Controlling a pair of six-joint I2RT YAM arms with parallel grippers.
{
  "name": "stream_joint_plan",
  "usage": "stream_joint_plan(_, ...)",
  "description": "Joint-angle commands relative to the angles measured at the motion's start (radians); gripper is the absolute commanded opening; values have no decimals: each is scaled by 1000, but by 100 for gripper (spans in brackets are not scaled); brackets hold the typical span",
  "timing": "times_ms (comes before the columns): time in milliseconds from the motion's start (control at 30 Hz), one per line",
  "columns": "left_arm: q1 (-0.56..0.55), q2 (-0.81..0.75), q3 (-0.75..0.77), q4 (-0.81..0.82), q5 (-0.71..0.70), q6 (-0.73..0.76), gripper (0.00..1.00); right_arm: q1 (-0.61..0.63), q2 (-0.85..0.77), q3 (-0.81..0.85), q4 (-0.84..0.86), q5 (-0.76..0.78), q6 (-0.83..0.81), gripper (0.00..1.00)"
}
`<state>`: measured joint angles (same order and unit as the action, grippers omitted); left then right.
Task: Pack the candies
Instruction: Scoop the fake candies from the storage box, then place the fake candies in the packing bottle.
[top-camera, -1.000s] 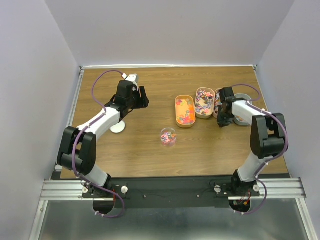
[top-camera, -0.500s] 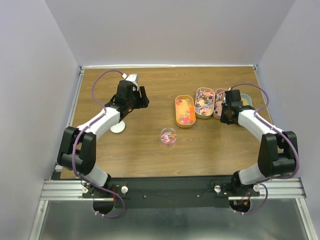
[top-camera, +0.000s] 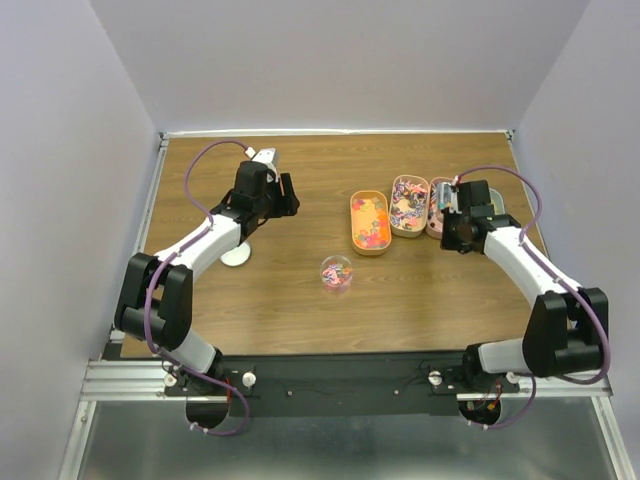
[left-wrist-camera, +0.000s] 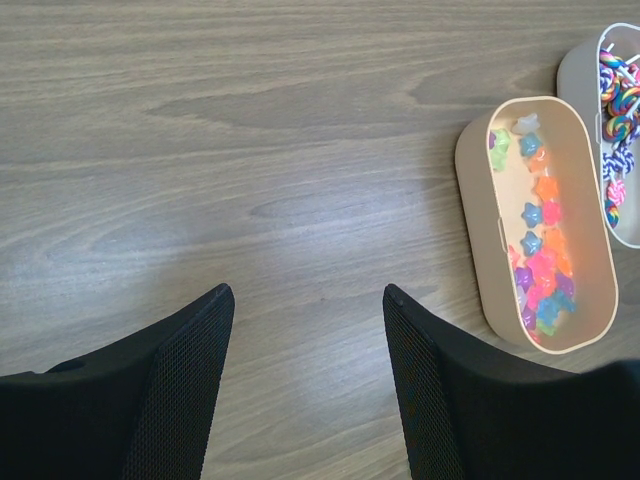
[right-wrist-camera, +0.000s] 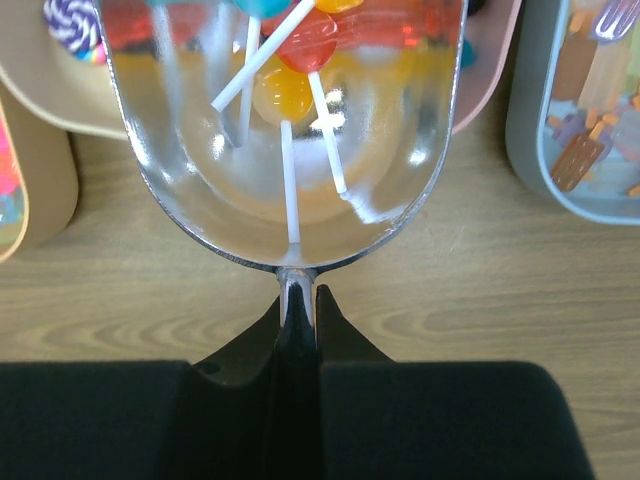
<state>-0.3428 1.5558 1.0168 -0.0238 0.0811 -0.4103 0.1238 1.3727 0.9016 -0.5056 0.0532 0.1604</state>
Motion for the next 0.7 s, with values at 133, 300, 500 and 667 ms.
stream_joint_plan(133, -7, -17, 17, 19, -12, 16, 69, 132, -80, 72, -186, -59, -19, 1)
stream_joint_plan(300, -7, -17, 17, 19, -12, 19, 69, 264, -63, 121, -247, -59, 5, 1)
stream_joint_plan(500, -7, -23, 20, 18, -9, 24, 69, 390, -46, 148, -290, -101, 45, 1)
stream_joint_plan(667, -7, -36, 17, 19, -11, 27, 69, 499, -20, 161, -323, -173, 65, 1)
